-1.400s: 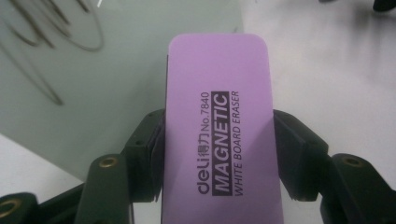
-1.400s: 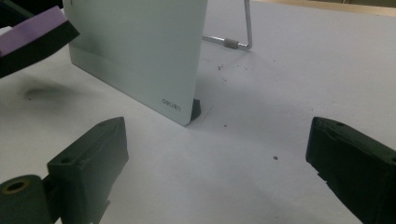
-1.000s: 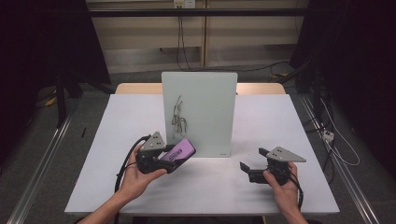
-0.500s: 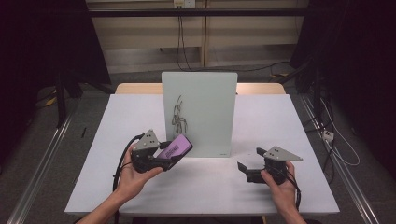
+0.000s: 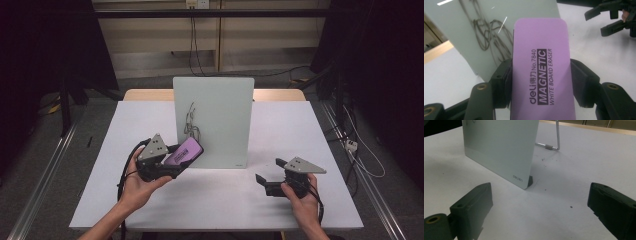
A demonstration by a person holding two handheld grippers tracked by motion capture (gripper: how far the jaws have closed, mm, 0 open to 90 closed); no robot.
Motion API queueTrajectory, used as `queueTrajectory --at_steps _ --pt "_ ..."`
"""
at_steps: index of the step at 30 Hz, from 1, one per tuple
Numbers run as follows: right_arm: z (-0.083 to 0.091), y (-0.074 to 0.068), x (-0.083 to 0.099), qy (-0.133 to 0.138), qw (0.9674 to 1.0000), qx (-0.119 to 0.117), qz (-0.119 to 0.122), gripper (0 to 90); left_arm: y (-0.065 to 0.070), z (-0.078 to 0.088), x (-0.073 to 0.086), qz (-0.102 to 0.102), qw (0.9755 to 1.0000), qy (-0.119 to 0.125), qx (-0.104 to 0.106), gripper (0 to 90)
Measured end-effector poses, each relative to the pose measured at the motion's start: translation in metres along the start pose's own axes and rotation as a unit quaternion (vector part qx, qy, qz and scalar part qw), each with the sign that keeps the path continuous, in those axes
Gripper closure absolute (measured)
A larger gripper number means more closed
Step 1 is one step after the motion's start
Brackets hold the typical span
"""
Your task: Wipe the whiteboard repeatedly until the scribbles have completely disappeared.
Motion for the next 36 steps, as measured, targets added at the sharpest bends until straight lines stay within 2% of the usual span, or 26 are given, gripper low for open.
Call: queueTrajectory --at_steps 2,5,7,11,14,18,27,31,36 --pt "0.0 0.0 0.0 -0.002 1.0 0.0 -0.001 5.9 0.001 0.0 -0.003 -0.011 0.9999 -0.005 -0.001 41.2" --pt "0.0 0.0 0.0 -0.002 1.0 0.002 -0.002 6.0 0.001 0.001 -0.01 -0.016 0.9998 0.003 -0.01 41.1" --pt "0.0 0.0 0.0 0.0 1.0 0.0 -0.004 6.0 -0.001 0.002 -0.014 -0.023 0.9994 0.008 -0.026 41.1" --pt "0.0 0.001 0.0 0.0 1.0 0.001 -0.007 5.9 -0.007 0.003 -0.025 -0.027 0.9987 0.015 -0.041 41.1" --pt "0.001 0.001 0.001 0.0 1.0 0.001 -0.005 5.9 -0.011 0.004 -0.034 -0.018 0.9991 0.022 -0.032 41.1" --pt "0.001 0.001 0.001 0.0 1.0 0.0 -0.005 5.9 -0.018 0.004 -0.043 -0.012 0.9994 0.018 -0.028 41.1" --pt "0.0 -0.001 0.001 0.0 0.9999 -0.006 -0.01 5.8 -0.03 0.005 -0.059 -0.021 0.9987 0.024 -0.039 41.2" --pt "0.001 0.001 0.0 0.005 0.9999 -0.005 -0.011 5.8 -0.039 0.007 -0.075 -0.008 0.9979 0.048 -0.043 41.1" --pt "0.001 0.0 0.0 0.004 0.9999 -0.006 -0.01 5.8 -0.047 0.01 -0.096 -0.003 0.9959 0.076 -0.049 41.2"
Point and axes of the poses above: each handheld gripper's, and its own axes: z roughly backward along the jaws, x roughly out of its underside, y roughly to its right, the point moved 7 cm from there along -z, roughly forward along the jaws, and after that the axes turned 10 degrees about z, right-handed, at the moved point
